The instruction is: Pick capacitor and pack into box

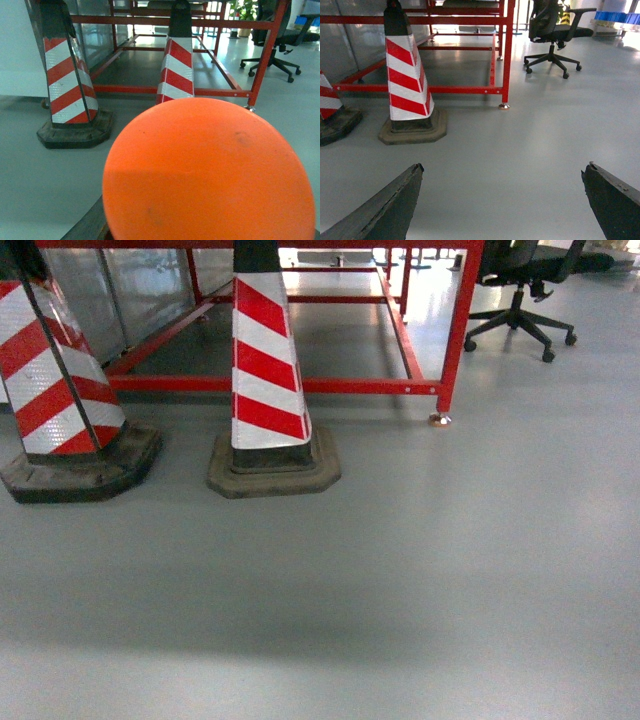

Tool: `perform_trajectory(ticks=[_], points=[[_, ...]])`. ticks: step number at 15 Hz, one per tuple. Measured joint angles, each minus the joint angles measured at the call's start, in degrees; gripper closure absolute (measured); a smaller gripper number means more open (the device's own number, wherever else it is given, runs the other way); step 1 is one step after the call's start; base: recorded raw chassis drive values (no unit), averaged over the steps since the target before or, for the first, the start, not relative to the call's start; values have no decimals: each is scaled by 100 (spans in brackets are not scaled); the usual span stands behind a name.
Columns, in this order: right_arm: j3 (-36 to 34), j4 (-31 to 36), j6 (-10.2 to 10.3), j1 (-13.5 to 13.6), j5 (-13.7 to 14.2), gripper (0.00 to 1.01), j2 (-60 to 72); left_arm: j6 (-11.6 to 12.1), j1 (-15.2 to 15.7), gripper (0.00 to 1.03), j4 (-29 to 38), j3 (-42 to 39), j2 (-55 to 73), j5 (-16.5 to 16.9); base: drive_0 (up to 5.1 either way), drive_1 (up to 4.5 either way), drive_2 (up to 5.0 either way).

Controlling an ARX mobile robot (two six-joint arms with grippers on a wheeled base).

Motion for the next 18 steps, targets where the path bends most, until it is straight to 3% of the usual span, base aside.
perform_trajectory(ticks=[3, 9, 18], points=[[0, 7, 0, 0, -7, 3, 0, 0, 0, 59, -15, 0, 0, 0, -497, 249, 249], [0, 15, 0, 0, -13, 3, 0, 0, 0, 59, -2, 0, 0, -11, 0, 0, 0], [0, 4, 0, 0, -4, 3, 0, -2, 0, 59, -7, -2, 0, -9, 4, 431, -423]])
